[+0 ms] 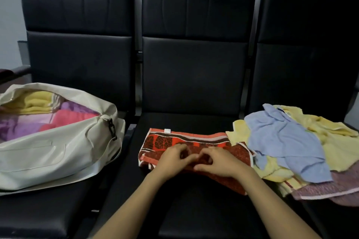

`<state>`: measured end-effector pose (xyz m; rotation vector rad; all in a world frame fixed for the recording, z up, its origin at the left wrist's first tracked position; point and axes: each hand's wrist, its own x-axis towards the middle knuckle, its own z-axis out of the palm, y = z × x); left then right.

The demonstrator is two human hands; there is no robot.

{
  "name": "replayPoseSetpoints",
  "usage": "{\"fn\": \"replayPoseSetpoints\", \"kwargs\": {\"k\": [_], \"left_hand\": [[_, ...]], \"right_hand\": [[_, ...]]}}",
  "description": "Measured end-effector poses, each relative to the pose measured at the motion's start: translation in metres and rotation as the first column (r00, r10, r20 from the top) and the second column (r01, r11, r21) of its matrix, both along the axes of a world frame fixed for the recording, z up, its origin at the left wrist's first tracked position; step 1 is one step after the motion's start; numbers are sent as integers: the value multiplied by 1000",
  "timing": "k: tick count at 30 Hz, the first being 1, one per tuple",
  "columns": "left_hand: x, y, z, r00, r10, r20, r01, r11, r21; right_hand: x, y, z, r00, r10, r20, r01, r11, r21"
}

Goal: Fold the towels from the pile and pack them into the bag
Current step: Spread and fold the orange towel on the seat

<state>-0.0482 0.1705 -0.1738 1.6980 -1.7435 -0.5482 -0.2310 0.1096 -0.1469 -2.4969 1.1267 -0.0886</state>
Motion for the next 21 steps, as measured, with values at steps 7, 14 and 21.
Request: {"fn": "replayPoseSetpoints", "kwargs": {"k": [7, 14, 21], "left_hand": [[18, -7, -6, 964, -166, 205, 153, 985, 76], [28, 0, 10, 979, 205, -22, -206, 969, -139], [77, 15, 27, 996, 48, -79, -30, 977, 210]], "right_hand": [[-15, -11, 5, 978, -13, -209, -3, 997, -76], [-41, -24, 9, 970, -243, 16, 241, 946, -215], [-77, -29, 13, 687, -516, 511, 407, 857, 317]]}}
